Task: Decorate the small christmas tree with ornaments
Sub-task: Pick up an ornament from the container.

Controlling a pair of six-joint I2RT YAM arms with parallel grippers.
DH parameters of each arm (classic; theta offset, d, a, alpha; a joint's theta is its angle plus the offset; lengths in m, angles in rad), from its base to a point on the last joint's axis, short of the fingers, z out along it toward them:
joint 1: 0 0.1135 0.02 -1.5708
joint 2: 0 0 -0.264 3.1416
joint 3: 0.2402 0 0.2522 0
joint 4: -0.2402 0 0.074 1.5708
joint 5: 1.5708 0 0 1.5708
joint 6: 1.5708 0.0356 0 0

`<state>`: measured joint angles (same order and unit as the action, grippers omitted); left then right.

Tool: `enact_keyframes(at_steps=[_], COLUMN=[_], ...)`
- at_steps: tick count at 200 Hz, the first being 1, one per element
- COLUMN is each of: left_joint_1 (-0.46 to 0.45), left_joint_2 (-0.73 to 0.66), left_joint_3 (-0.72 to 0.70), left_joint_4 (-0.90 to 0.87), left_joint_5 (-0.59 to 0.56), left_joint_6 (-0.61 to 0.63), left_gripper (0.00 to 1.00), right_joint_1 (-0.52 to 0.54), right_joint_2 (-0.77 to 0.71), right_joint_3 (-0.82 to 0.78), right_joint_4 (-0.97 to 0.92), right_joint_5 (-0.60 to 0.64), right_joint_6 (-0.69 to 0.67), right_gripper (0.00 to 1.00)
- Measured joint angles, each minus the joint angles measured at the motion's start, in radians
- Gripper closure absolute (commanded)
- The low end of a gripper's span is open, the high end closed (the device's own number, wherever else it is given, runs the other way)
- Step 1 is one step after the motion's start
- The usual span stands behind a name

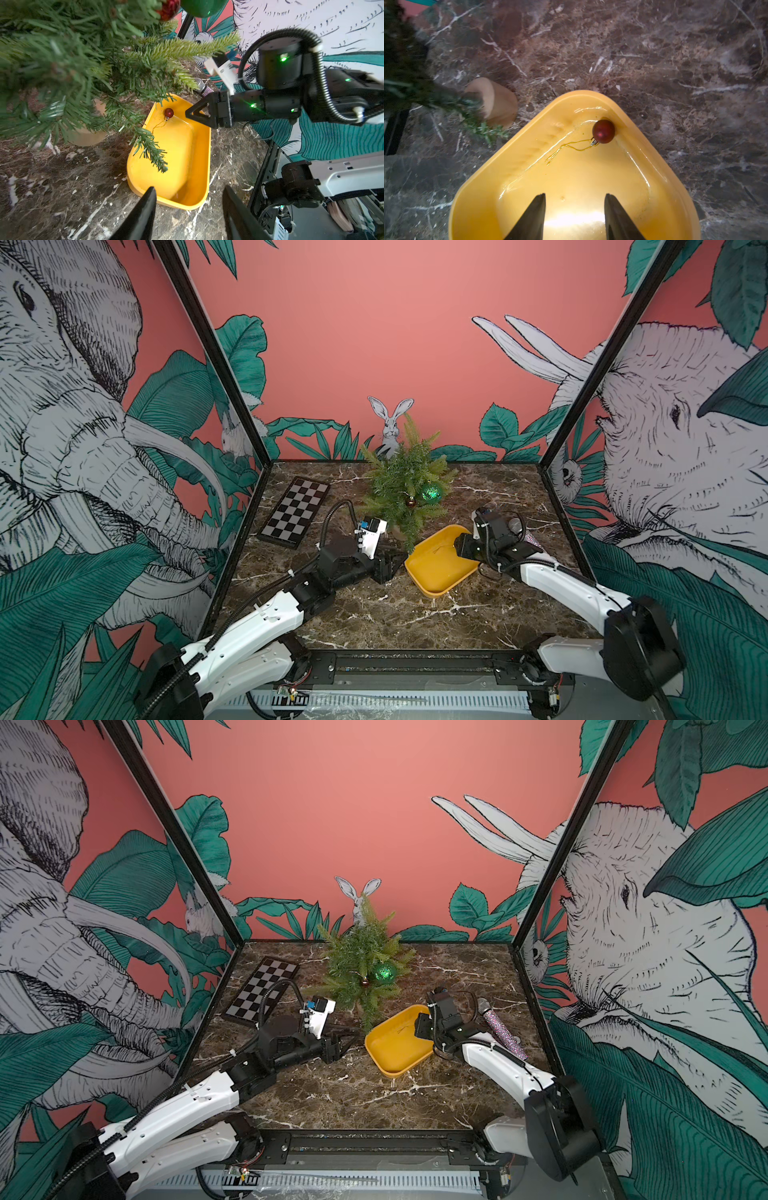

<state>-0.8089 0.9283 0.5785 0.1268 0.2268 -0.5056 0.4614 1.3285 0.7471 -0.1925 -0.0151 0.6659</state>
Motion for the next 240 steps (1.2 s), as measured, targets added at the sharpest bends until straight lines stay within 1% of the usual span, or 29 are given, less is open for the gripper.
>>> enact_keyframes(at_steps=[37,97,130,165,199,215,240], left_joint_1=[-0.007,-0.015,-0.015,-0.015,-0.015,-0.015,-0.018], left_joint_2=[0.008,0.06,0.063,0.077,0.091,0.096,0.104], left_joint_3=[-0.01,-0.02,-0.023,-0.023,-0.023,-0.023,-0.023], left_joint_4=[0.043,0.085,0.09,0.103,0.112,0.112,0.12], left_joint_5=[-0.012,-0.015,-0.023,-0.026,-0.026,-0.026,-0.026], left_joint_6=[-0.014,-0.026,-0.026,-0.03,-0.035,-0.037,-0.042], left_gripper=[0.47,0.47,0.47,0.47,0.47,0.47,0.47], right_joint_1=[-0.011,-0.011,-0.011,-0.011,-0.011,-0.011,-0.011], right_joint_2=[0.129,0.241,0.278,0.32,0.347,0.354,0.356], right_joint_3=[0.029,0.086,0.092,0.092,0.092,0.092,0.089], right_joint_4=[0.034,0.081,0.095,0.12,0.147,0.163,0.204], right_joint_5=[0.039,0.121,0.164,0.183,0.195,0.203,0.218], right_joint_6=[0.026,0.047,0.058,0.065,0.068,0.071,0.085], right_gripper=[0.52,0.52,0.53,0.56,0.56,0.54,0.56])
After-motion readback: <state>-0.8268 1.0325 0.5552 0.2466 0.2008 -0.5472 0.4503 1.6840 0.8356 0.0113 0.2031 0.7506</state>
